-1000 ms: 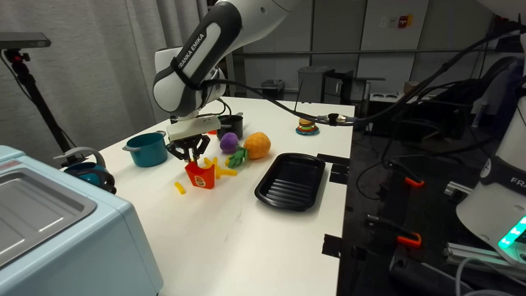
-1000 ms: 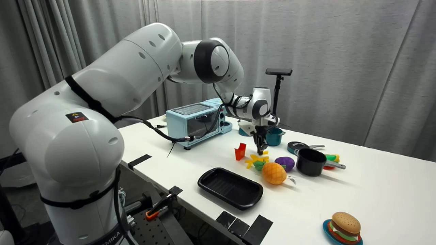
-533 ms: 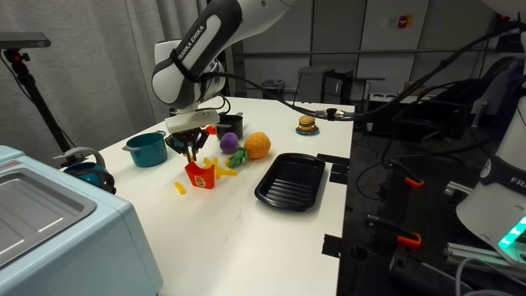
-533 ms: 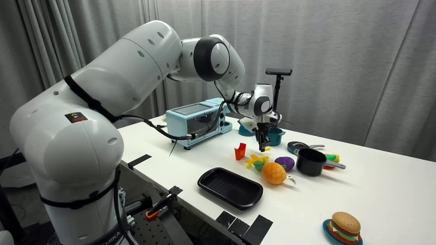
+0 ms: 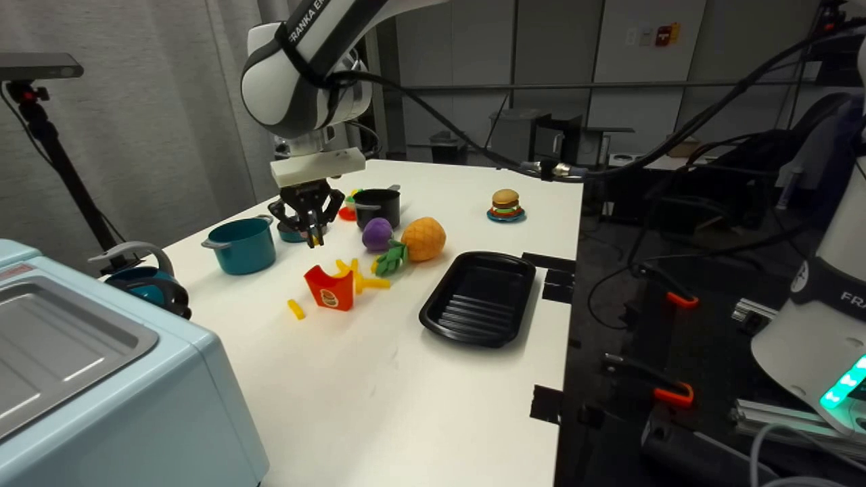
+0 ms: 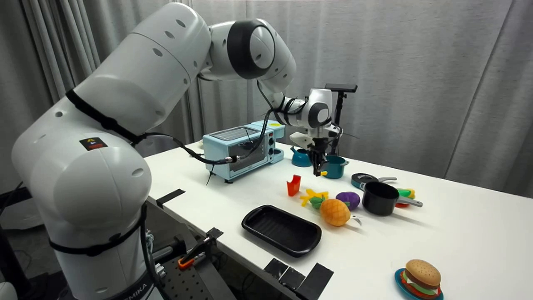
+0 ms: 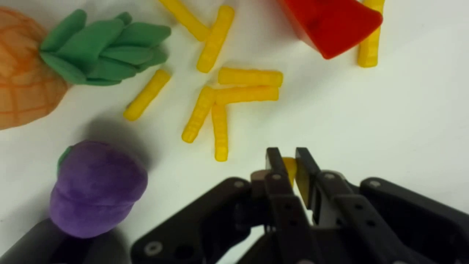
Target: Put the furthest yellow object to the left in the red thing
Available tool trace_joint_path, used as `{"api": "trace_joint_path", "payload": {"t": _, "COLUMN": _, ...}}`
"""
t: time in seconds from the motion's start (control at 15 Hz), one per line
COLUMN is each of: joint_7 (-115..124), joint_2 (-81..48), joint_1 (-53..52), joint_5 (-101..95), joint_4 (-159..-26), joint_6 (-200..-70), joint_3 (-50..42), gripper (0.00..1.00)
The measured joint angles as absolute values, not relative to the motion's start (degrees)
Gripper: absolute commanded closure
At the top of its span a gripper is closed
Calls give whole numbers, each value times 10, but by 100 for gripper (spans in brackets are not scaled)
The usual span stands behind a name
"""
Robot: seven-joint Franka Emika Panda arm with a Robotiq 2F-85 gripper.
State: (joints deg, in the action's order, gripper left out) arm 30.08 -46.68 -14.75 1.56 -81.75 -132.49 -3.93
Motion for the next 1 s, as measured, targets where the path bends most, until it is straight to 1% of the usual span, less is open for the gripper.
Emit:
{"api": "trace_joint_path", "payload": {"t": 0.4, "joint_7": 248, "joint_2": -403, "joint_1": -145, "joint_5": 16, "joint_4": -886, "joint_6": -1305, "joint_3": -23, "gripper": 97}}
{"api": "trace_joint_path", "payload": {"t": 1.0, "joint_7": 209, "joint_2": -356, "joint_1": -148, "joint_5": 10, "joint_4": -970, "joint_6": -1305, "joint_3": 13, "gripper": 97}}
